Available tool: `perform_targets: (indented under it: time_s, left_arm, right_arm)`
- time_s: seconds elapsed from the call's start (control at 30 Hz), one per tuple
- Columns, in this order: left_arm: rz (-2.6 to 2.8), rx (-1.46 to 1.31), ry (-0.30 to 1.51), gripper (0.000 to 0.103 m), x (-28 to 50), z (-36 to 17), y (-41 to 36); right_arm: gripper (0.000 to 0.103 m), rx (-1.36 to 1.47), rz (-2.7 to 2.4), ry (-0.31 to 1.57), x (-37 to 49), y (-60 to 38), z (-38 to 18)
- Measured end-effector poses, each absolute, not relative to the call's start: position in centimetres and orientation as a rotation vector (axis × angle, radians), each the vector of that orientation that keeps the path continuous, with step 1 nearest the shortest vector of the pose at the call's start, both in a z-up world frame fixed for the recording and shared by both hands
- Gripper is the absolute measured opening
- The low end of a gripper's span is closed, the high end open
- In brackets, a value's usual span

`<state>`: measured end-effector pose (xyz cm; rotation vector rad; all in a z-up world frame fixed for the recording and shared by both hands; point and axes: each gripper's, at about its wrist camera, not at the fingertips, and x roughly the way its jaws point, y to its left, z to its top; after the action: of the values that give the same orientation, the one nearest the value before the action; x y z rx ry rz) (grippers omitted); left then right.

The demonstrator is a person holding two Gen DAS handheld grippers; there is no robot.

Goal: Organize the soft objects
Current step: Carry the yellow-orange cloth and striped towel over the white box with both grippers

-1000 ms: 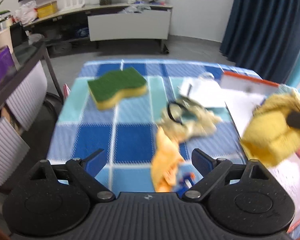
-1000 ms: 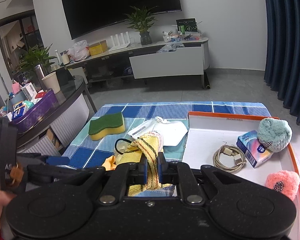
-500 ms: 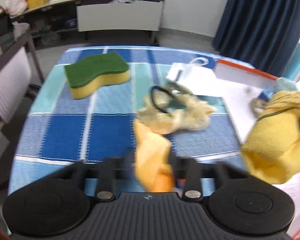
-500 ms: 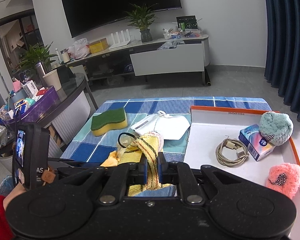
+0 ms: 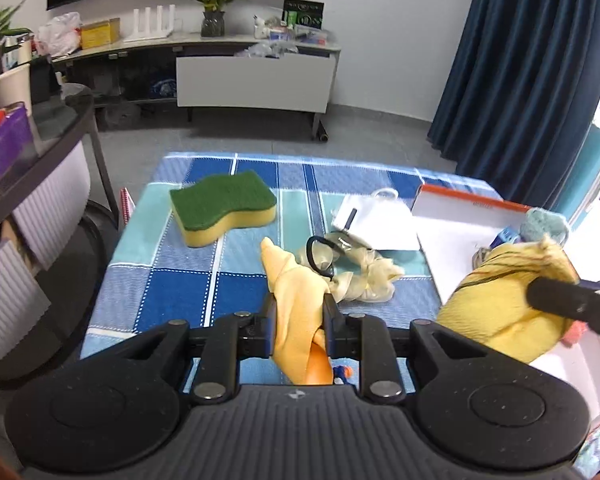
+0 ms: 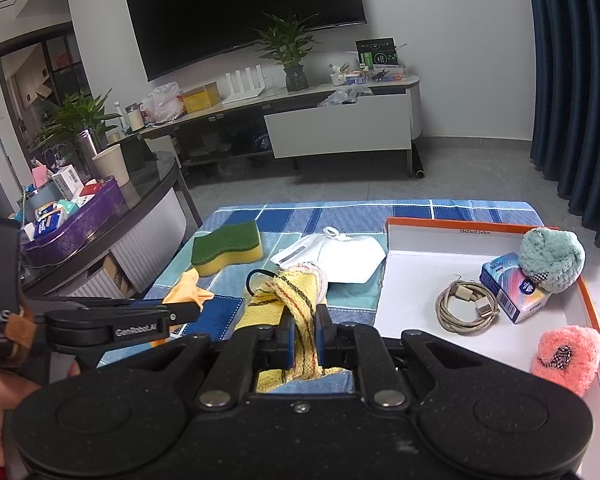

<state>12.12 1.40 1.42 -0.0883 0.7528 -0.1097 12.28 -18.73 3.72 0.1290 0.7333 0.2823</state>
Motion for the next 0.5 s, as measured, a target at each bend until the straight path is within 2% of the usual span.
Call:
perform_targets:
  time_s: [0.5]
  left_arm:
    - [-0.067,-0.068,0.726,0.024,7.9,3.3,-0.1]
  right_arm:
    - [0.013,0.123,0.284,0.696,9.0,-18.5,5.4]
